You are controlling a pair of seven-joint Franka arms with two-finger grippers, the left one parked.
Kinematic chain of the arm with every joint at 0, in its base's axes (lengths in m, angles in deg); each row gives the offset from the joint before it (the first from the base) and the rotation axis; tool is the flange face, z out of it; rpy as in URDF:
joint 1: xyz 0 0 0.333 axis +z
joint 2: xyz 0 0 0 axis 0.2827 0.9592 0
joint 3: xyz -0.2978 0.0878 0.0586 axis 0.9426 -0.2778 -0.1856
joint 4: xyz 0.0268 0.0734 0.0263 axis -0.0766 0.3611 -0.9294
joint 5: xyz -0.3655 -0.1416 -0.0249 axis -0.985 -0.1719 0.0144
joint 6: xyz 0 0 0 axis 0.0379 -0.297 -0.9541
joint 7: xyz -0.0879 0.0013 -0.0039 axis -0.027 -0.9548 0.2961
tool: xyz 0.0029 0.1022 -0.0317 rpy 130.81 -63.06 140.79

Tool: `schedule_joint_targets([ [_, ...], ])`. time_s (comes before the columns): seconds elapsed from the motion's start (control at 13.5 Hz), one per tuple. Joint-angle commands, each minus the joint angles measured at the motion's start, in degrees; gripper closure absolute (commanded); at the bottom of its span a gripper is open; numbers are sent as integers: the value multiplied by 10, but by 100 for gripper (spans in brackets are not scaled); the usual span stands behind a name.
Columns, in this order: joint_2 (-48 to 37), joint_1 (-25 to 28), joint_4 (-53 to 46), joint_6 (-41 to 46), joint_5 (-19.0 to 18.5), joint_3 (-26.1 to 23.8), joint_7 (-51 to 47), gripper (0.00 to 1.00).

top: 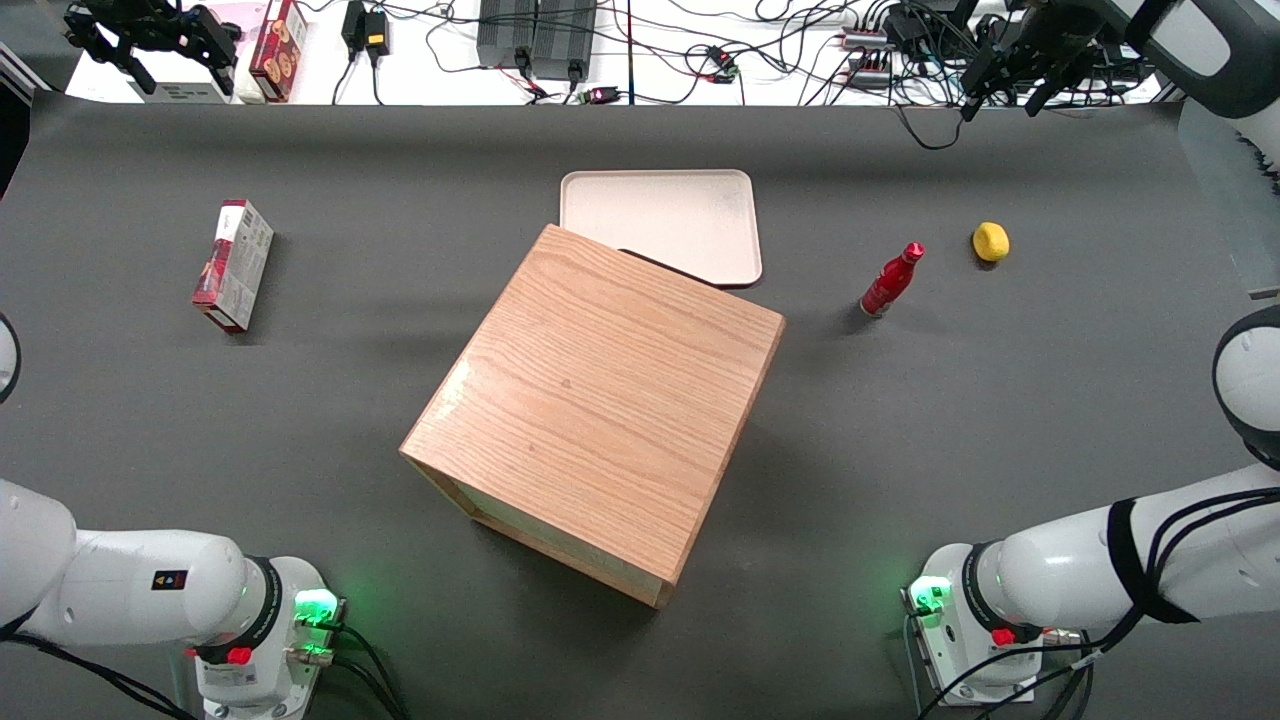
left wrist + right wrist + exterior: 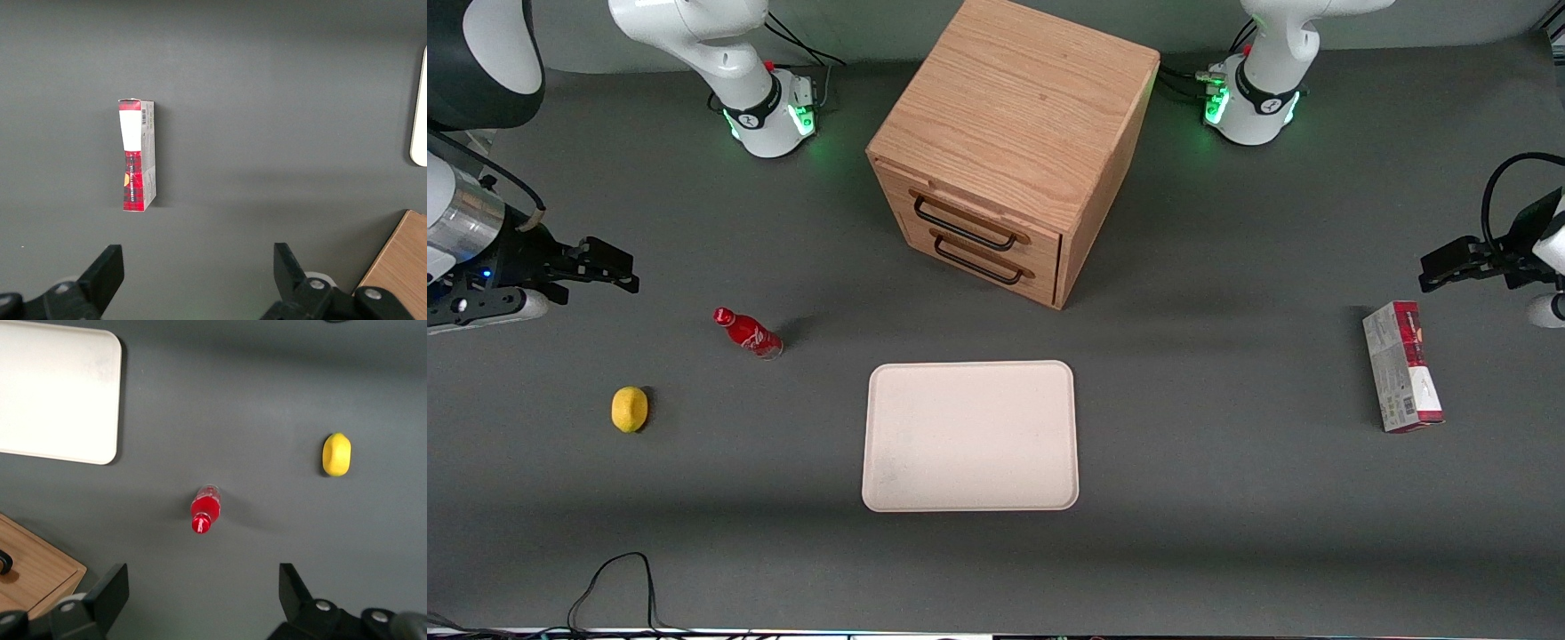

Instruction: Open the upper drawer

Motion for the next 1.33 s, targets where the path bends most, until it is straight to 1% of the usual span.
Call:
schedule_joint_targets([
  [0.0, 11, 8, -18, 20, 8, 5, 11, 0],
  [0.44, 21, 21, -30, 52, 12, 1, 17, 0],
  [0.74, 35, 106, -45, 52, 13, 1, 11, 0],
  [0.96, 54, 153, -53, 43, 13, 0, 12, 0],
  [1.26, 95, 212, -95, 43, 13, 0, 19, 0],
])
